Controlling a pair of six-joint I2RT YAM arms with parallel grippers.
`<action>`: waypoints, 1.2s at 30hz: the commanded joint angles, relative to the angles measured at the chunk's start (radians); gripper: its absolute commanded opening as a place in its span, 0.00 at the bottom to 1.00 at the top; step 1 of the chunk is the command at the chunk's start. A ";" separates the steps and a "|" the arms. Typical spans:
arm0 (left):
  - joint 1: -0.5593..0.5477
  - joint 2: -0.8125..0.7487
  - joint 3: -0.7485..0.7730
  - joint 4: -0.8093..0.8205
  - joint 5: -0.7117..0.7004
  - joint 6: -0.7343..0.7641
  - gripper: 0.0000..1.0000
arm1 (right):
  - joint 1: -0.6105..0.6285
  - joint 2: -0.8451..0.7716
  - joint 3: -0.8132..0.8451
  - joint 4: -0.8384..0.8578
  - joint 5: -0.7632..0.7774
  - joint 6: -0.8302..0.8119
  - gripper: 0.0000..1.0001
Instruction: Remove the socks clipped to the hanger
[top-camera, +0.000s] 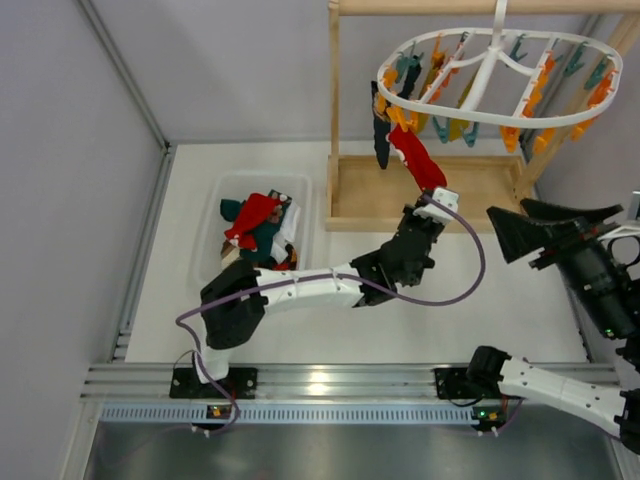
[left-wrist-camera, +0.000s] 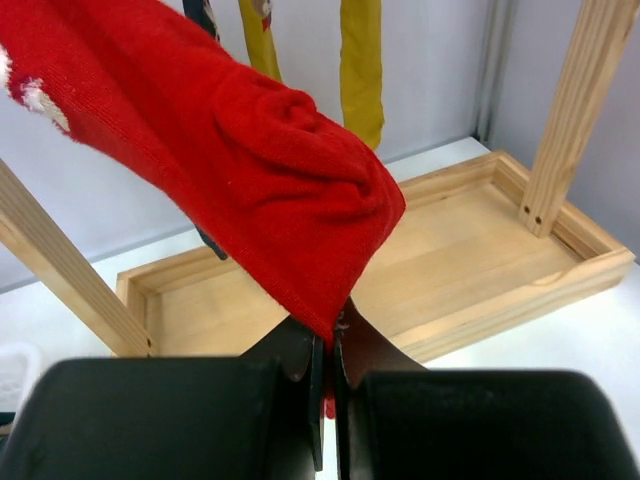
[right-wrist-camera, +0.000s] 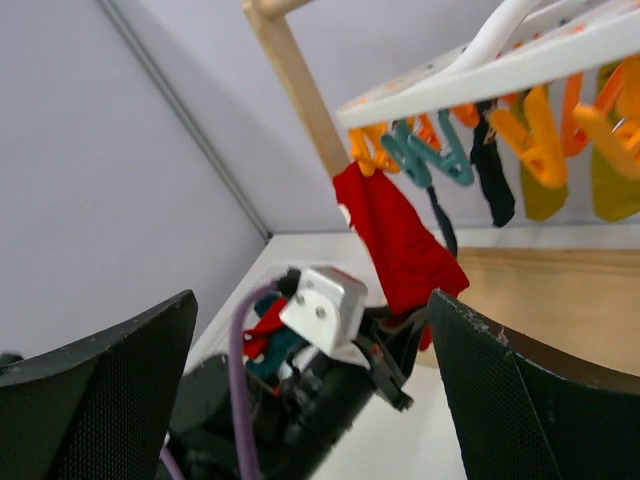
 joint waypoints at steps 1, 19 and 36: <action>-0.052 0.122 0.133 -0.003 -0.174 0.189 0.00 | -0.007 0.143 0.158 -0.180 0.120 -0.067 0.93; -0.111 0.423 0.449 -0.004 -0.287 0.399 0.00 | -0.033 0.739 0.522 -0.281 0.177 -0.241 0.89; 0.087 0.223 0.143 -0.153 -0.055 0.026 0.00 | -0.202 0.979 0.626 -0.175 0.074 -0.204 0.80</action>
